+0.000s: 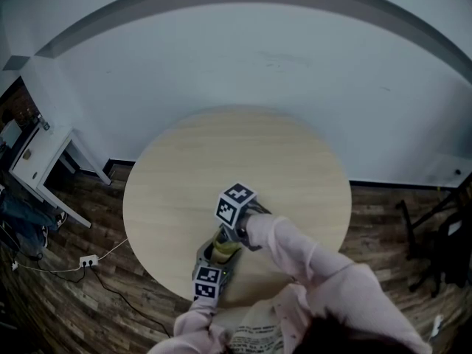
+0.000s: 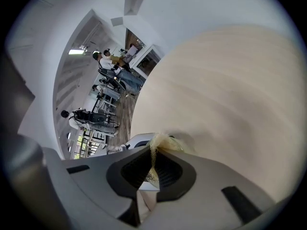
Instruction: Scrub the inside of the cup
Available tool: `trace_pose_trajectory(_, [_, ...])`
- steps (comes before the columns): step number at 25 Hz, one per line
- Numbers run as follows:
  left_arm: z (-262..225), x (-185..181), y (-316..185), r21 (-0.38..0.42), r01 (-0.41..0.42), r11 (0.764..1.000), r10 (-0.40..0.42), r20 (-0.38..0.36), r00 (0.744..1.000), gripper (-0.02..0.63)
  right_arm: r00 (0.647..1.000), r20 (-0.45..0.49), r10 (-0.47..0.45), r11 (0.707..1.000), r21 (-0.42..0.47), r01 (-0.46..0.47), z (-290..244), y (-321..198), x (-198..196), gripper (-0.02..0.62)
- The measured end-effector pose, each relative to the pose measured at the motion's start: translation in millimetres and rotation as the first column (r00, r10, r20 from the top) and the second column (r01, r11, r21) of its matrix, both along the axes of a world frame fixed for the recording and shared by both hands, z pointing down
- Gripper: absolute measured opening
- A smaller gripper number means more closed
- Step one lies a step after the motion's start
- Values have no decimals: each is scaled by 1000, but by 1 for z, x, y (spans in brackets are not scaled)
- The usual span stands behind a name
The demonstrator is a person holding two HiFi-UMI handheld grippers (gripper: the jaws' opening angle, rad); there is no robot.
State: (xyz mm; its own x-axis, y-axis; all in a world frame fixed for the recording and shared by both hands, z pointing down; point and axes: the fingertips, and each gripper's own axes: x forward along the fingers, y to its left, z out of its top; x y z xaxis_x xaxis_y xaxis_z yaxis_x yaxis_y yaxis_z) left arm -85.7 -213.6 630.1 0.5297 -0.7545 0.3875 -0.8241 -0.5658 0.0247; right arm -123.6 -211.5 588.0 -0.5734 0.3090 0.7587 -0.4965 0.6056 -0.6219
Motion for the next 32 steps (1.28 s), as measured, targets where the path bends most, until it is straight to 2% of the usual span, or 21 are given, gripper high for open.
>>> trace_pose_trajectory(5, [-2,1,-1,4,-1,1000,1,1,1000,353,996,35,79,996,-43,-77,-4,-3,2,18])
trace_pose_trajectory(14, [-1,-1,0,5,-1,1000,1,4,1000,354,980,104,167,982,-101,-156,-10,-4,5,18])
trace_pose_trajectory(32, [-2,-3,3,11,-1,1000,1,2,1000,368,970,171,170,982,-110,-152,-15,-1,11,18])
